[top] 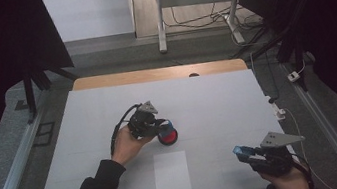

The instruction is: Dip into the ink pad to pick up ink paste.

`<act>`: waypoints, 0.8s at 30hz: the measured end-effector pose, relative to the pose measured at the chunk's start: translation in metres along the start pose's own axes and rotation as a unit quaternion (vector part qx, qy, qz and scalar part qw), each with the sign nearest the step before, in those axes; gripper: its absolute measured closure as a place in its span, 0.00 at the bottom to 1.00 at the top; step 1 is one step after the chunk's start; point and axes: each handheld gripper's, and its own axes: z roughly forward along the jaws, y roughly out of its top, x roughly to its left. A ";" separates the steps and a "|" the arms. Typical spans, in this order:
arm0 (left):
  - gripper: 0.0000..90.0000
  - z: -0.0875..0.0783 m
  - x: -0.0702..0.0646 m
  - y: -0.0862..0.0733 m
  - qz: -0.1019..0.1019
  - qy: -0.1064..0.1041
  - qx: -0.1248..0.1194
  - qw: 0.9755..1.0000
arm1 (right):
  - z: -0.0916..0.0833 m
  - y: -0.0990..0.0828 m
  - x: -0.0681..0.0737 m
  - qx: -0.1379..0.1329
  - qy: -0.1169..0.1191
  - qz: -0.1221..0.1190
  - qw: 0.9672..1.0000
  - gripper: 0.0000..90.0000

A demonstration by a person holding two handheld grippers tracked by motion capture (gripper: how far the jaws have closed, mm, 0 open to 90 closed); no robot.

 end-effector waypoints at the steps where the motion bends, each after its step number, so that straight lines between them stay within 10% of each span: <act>1: 0.78 0.001 0.000 0.000 -0.001 0.001 0.002 1.000 | 0.000 0.000 0.000 0.000 0.000 0.000 1.000 0.76; 24: 0.78 0.015 0.006 -0.004 -0.014 0.014 0.018 1.000 | 0.001 0.000 0.001 0.004 0.000 -0.005 1.000 0.76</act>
